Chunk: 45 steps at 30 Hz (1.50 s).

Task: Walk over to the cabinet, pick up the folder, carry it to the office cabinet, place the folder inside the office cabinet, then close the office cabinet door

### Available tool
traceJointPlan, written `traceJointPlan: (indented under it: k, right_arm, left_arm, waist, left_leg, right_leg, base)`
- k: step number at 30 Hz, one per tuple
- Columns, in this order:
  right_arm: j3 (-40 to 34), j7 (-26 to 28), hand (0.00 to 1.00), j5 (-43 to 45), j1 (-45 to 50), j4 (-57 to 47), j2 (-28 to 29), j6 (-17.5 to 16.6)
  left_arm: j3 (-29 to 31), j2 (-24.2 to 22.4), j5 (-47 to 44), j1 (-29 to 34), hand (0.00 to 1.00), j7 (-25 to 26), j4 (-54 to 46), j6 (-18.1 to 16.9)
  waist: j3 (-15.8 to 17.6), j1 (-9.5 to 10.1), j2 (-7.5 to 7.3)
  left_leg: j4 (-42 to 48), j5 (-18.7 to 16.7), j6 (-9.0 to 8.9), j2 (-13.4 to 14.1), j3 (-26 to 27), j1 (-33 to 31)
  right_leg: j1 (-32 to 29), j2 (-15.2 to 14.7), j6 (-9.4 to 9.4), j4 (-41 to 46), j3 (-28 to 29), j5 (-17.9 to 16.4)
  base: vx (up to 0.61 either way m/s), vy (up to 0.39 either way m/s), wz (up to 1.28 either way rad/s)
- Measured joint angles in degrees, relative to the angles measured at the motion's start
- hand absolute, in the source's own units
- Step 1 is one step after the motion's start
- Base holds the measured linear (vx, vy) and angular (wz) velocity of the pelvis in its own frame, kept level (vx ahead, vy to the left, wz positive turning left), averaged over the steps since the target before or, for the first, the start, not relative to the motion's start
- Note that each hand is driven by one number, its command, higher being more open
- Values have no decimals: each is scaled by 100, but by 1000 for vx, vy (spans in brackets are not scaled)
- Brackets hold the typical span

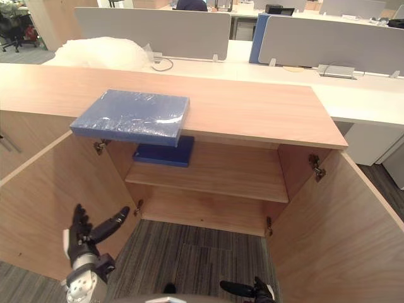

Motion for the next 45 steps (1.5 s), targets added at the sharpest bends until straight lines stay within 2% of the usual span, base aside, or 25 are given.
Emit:
traceJointPlan:
  k: [1,3,5,8,11,13,17,23,32,45]
  right_arm:
    - [1,-42,100,-1,4,-5,37,2]
    - [2,-78,100,-17,5,-9,80,2]
    - [1,-154,100,-154,4,-59,133,2]
    - [7,-190,100,-232,-3,-69,153,-1]
    - [185,-272,100,-313,-29,-60,130,-24]
    - [351,-281,100,-481,-33,-52,97,-43]
    - [388,-279,100,-679,-85,108,44,-78]
    - [334,-240,100,-901,-268,493,-77,-105]
    - [309,-134,100,-902,-292,595,-238,-102]
    - [206,-49,100,-900,-303,590,-241,-103]
  left_arm:
    - [29,-15,360,55,100,212,-351,38]
    - [87,-33,830,108,100,549,-856,48]
    - [217,-42,1464,128,100,973,-1387,56]
    - [311,-44,1987,123,100,1380,-1672,130]
    - [400,-24,2738,62,100,1810,-1760,461]
    - [382,55,3065,-64,100,1892,-1758,660]
    - [229,131,3827,-363,100,1867,-1756,888]
    - [180,261,4431,-732,100,1602,-1724,905]
    - [200,693,4445,-777,100,1251,-592,908]
    - [305,1487,4672,-968,100,1008,-181,903]
  waist:
    - [-42,-1,-66]
    - [-58,2,-90]
    - [-71,2,-99]
    - [-90,2,-89]
    - [-170,10,-54]
    - [-205,9,-33]
    - [-315,5,35]
    - [-363,-24,99]
    - [-383,-15,280]
    - [-318,-20,288]
  left_leg:
    - [35,-36,8,-3,-1,-3]
    - [118,-119,22,-4,13,-14]
    - [208,-223,18,4,58,-5]
    - [216,-302,13,12,134,73]
    - [160,-331,-30,49,276,140]
    - [143,-329,-43,67,308,151]
    - [85,-306,-81,90,384,171]
    - [61,-274,-50,97,517,183]
    - [-44,-238,-19,91,524,284]
    - [-50,-220,-33,85,524,310]
  right_leg:
    - [20,-3,9,-9,3,6]
    - [55,-7,31,-29,25,20]
    - [90,-11,44,-41,75,28]
    - [144,-14,48,-63,156,30]
    - [141,10,29,-139,333,42]
    - [137,31,5,-173,374,56]
    - [107,64,-33,-219,496,80]
    - [28,94,-82,-216,689,111]
    - [25,95,-91,-131,763,109]
    - [43,96,-103,-178,811,93]
  base:
    - [54,-27,1]
    - [43,-19,-4]
    - [22,-10,-11]
    - [-8,-7,-16]
    - [-25,-4,-24]
    - [-25,-15,-14]
    - [-13,-12,-12]
    - [0,3,-14]
    - [-29,5,-2]
    - [-26,4,-1]
